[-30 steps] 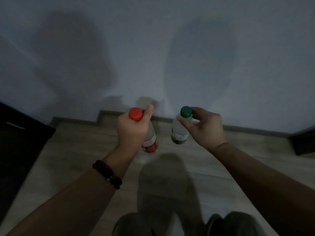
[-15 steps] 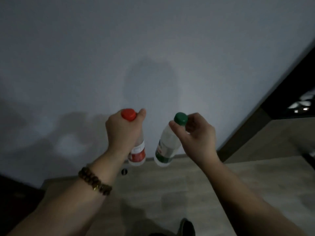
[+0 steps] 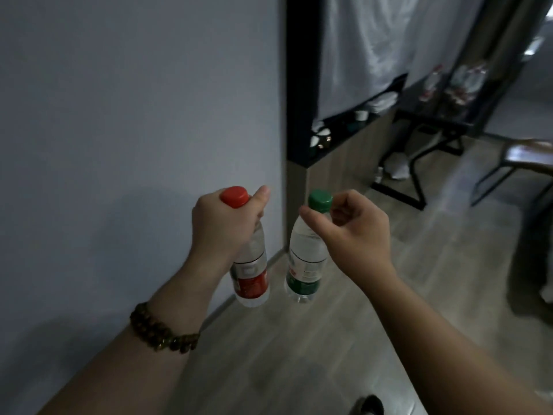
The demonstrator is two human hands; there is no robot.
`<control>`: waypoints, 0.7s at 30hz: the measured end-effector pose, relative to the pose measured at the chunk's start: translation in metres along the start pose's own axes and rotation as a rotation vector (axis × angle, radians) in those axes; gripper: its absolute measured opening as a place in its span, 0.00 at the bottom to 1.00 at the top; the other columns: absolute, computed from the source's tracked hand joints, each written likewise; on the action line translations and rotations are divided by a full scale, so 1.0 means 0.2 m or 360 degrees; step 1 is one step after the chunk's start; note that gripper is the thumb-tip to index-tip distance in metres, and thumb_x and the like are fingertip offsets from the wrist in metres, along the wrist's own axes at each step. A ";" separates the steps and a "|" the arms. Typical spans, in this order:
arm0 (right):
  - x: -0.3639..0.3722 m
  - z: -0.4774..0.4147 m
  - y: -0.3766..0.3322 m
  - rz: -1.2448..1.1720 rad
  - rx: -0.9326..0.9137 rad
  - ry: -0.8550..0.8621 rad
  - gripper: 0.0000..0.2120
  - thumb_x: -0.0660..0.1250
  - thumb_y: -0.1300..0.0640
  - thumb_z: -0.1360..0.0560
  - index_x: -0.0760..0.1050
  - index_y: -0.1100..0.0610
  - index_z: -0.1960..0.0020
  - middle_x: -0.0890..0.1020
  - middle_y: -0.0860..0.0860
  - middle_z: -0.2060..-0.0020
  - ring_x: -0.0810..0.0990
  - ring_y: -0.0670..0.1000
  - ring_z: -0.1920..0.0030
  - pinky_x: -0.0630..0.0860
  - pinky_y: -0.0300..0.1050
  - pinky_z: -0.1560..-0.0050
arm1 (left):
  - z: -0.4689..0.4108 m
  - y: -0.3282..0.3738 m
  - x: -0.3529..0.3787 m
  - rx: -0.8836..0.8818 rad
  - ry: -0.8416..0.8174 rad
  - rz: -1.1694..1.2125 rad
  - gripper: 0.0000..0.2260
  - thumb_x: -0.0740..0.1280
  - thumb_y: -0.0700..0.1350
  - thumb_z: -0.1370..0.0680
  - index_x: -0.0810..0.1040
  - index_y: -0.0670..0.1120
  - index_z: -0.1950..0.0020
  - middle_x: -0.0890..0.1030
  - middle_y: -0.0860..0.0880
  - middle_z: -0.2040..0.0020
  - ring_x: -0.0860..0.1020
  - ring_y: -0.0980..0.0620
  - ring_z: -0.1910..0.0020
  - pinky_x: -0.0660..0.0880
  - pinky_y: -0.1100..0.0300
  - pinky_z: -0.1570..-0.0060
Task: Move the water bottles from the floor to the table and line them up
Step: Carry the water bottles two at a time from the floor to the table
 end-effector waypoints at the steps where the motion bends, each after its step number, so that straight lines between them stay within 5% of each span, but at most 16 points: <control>1: -0.11 -0.04 0.04 0.0017 0.0007 0.0060 0.13 0.80 0.43 0.32 0.79 0.48 0.59 0.83 0.40 0.65 0.80 0.39 0.65 0.73 0.30 0.64 | -0.03 0.05 0.14 0.0013 -0.0084 0.0019 0.17 0.75 0.61 0.27 0.82 0.51 0.68 0.85 0.50 0.68 0.85 0.52 0.66 0.85 0.46 0.54; 8: -0.90 -0.39 0.39 0.0158 0.0100 0.0333 0.11 0.81 0.47 0.31 0.82 0.50 0.55 0.85 0.42 0.61 0.85 0.42 0.59 0.81 0.36 0.58 | -0.16 0.37 1.17 0.0090 -0.0506 0.0100 0.19 0.73 0.67 0.33 0.83 0.51 0.65 0.84 0.49 0.68 0.85 0.53 0.68 0.83 0.52 0.60; 13: -1.41 -0.72 0.64 0.0255 0.0127 0.0423 0.11 0.82 0.48 0.32 0.82 0.50 0.55 0.84 0.37 0.61 0.84 0.39 0.59 0.77 0.30 0.59 | -0.29 0.61 1.84 0.0114 -0.0657 0.0134 0.21 0.73 0.67 0.33 0.83 0.49 0.67 0.85 0.49 0.68 0.85 0.54 0.68 0.80 0.57 0.63; 21: -2.08 -1.28 1.12 0.0378 0.0200 0.0596 0.11 0.81 0.47 0.32 0.82 0.48 0.55 0.84 0.37 0.60 0.83 0.36 0.57 0.76 0.27 0.58 | -0.56 0.86 2.80 0.0102 -0.0748 0.0251 0.17 0.77 0.57 0.26 0.82 0.49 0.70 0.84 0.48 0.69 0.83 0.54 0.69 0.80 0.55 0.60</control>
Point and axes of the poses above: each hand's wrist, its own z-axis away from the middle knuckle, its own x-axis out of the palm, y = z × x, the point moved 10 cm from there along -z, towards the middle knuckle
